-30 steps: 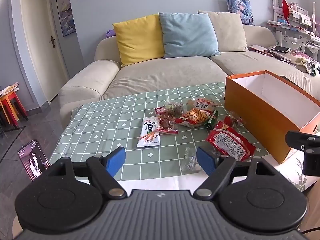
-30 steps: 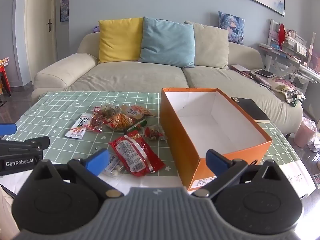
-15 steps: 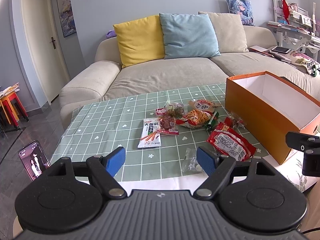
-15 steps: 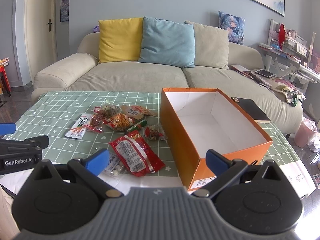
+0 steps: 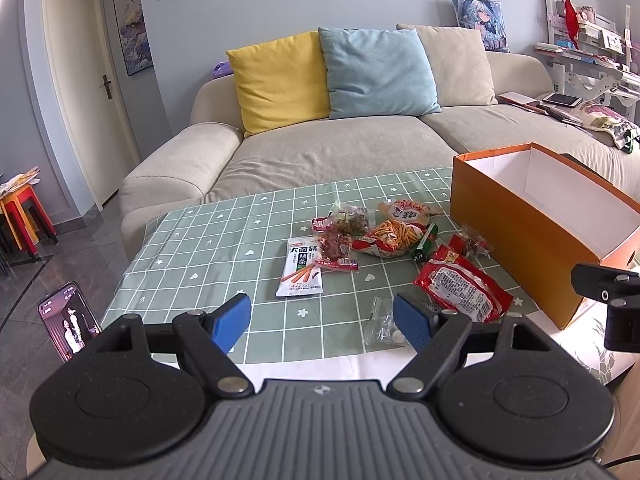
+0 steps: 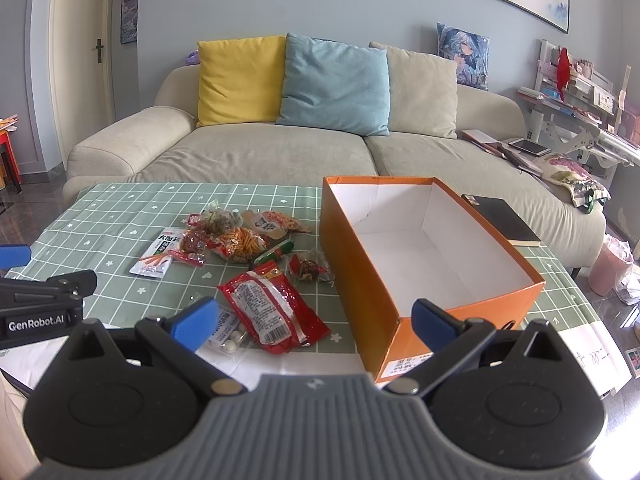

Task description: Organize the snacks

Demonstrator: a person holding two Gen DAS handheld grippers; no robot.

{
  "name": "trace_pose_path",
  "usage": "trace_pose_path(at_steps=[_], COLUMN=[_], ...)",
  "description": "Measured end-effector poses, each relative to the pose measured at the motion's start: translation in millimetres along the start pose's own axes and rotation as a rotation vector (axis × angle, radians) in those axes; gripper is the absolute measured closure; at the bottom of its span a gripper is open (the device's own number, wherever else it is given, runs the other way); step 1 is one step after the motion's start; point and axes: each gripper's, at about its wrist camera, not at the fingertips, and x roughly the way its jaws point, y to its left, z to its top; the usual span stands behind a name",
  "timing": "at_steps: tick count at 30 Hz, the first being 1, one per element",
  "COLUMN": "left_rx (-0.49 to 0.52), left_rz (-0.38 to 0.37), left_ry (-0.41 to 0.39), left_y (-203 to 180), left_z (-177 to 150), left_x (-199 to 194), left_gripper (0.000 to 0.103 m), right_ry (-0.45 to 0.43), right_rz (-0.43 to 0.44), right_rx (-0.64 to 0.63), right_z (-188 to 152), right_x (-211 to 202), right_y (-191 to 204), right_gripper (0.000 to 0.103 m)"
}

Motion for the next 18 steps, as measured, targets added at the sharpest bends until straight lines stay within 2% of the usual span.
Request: trace_pose_path(at_steps=[18], left_rx=[0.001], left_rz=[0.0], left_ry=[0.002], left_y=[-1.5], left_z=[0.0], left_x=[0.5], left_gripper=[0.008], right_ry=[0.002], right_rz=[-0.001], right_rx=[0.001], right_z=[-0.8], right_x=[-0.3], right_y=[0.0], right_gripper=[0.003])
